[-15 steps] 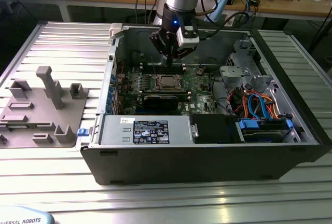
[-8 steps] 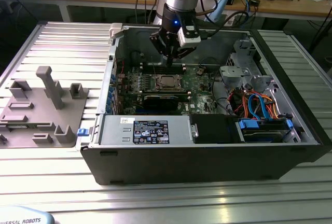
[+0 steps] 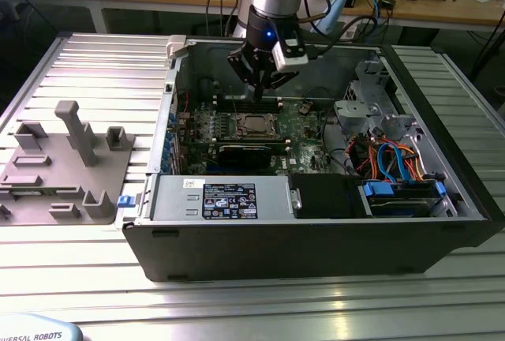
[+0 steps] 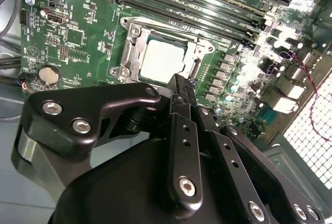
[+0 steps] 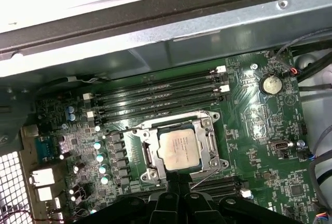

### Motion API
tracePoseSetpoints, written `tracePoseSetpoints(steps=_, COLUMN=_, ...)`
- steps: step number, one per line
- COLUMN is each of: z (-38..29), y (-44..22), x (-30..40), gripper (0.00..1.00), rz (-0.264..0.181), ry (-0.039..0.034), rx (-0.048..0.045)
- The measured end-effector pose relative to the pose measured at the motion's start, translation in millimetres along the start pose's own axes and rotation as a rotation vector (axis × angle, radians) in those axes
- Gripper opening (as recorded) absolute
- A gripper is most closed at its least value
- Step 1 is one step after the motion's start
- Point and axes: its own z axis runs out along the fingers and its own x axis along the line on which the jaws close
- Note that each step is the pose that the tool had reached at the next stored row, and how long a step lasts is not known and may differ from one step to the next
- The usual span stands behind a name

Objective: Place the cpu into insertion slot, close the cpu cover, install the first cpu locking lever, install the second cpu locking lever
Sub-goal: 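Install the first cpu locking lever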

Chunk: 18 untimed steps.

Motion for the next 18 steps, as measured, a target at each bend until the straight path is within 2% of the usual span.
tracePoseSetpoints(steps=9, z=0.0, y=0.0, x=0.0, gripper=0.11, rz=-0.057, ry=-0.0018, rx=0.0029)
tracePoseSetpoints(steps=10, z=0.0, y=0.0, x=0.0, gripper=0.11, rz=-0.062, ry=-0.0016, rx=0.0008)
tracePoseSetpoints(steps=11, z=0.0, y=0.0, x=0.0, gripper=0.11, rz=-0.069, ry=0.0000, rx=-0.0101)
tracePoseSetpoints(steps=18, z=0.1, y=0.1, x=0.0, gripper=0.11, rz=-0.122, ry=-0.0006, rx=-0.0122)
